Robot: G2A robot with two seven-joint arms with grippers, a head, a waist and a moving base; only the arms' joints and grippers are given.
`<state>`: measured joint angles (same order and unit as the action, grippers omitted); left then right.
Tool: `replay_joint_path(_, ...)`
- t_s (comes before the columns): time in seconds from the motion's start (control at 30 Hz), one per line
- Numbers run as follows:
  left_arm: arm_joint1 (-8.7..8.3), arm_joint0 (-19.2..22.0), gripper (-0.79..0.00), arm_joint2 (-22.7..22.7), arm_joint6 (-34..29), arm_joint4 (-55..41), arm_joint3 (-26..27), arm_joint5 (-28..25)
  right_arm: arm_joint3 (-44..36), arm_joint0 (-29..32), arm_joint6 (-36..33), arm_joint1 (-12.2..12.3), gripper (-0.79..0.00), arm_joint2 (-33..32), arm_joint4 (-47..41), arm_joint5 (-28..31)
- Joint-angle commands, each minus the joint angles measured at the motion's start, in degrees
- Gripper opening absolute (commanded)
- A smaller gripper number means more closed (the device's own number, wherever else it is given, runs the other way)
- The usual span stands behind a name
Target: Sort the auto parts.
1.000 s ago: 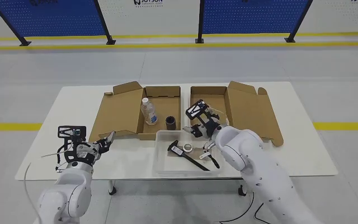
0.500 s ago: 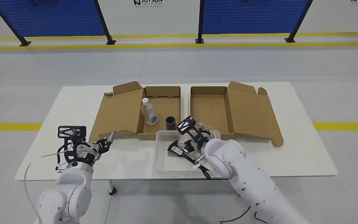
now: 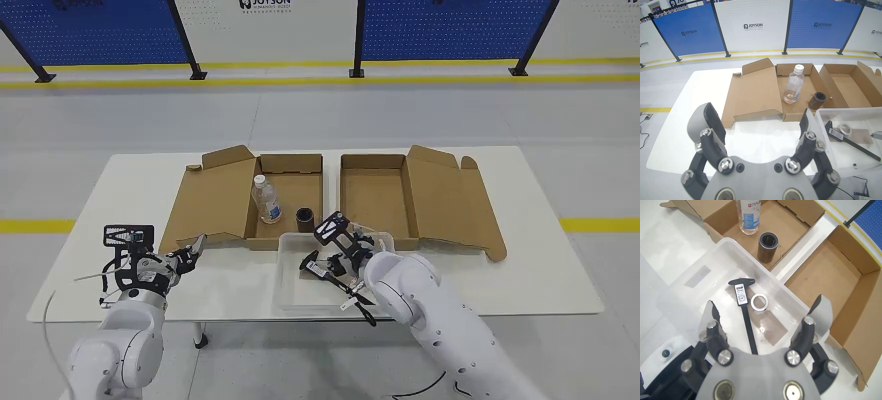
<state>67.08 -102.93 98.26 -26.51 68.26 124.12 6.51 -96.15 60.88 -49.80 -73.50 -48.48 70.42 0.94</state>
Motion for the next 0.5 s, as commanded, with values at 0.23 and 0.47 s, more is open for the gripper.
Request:
replay_joint_path(0.23,0.0,0.0,0.0,0.0,0.0,0.0,0.0,0.0,-0.5,0.9,2.0,0.2,0.0,0.0,3.2,0.8)
replay_joint_path(0.47,0.0,0.0,0.0,0.0,0.0,0.0,0.0,0.0,-0.8,-2.1,-4.4,-1.5,0.0,4.6,4.3,-1.2)
